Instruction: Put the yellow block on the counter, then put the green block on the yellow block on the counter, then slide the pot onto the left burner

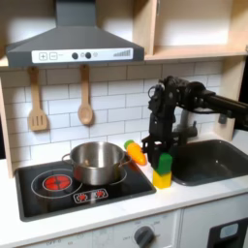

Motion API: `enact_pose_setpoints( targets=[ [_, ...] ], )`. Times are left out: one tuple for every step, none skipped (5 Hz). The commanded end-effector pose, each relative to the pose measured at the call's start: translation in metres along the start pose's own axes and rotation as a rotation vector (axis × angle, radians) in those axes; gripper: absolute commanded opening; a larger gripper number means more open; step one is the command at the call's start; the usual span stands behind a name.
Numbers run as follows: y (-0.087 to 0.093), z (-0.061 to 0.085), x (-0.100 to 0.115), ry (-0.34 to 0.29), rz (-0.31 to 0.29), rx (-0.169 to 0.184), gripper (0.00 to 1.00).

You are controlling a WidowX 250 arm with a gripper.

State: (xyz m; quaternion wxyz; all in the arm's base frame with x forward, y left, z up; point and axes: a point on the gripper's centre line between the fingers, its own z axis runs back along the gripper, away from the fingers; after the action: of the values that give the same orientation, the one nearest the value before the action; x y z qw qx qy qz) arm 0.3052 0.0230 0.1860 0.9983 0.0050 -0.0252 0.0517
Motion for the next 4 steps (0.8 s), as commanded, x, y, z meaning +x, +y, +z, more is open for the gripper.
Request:
enact_pose_setpoints(
  targets=[
    [-0.0033,-0.0003,-0.0004,0.001,0.002,-0.002,0.0],
    [-0.0034,-0.0002,0.0,0.0,0.009,-0.002,0.0],
    [-0.003,0.0,-0.0003,0.0,0.015,0.001,0.0],
    [-0.0081,-0.0002,-0.0012,-0.001,0.004,-0.002,0.0]
  ],
)
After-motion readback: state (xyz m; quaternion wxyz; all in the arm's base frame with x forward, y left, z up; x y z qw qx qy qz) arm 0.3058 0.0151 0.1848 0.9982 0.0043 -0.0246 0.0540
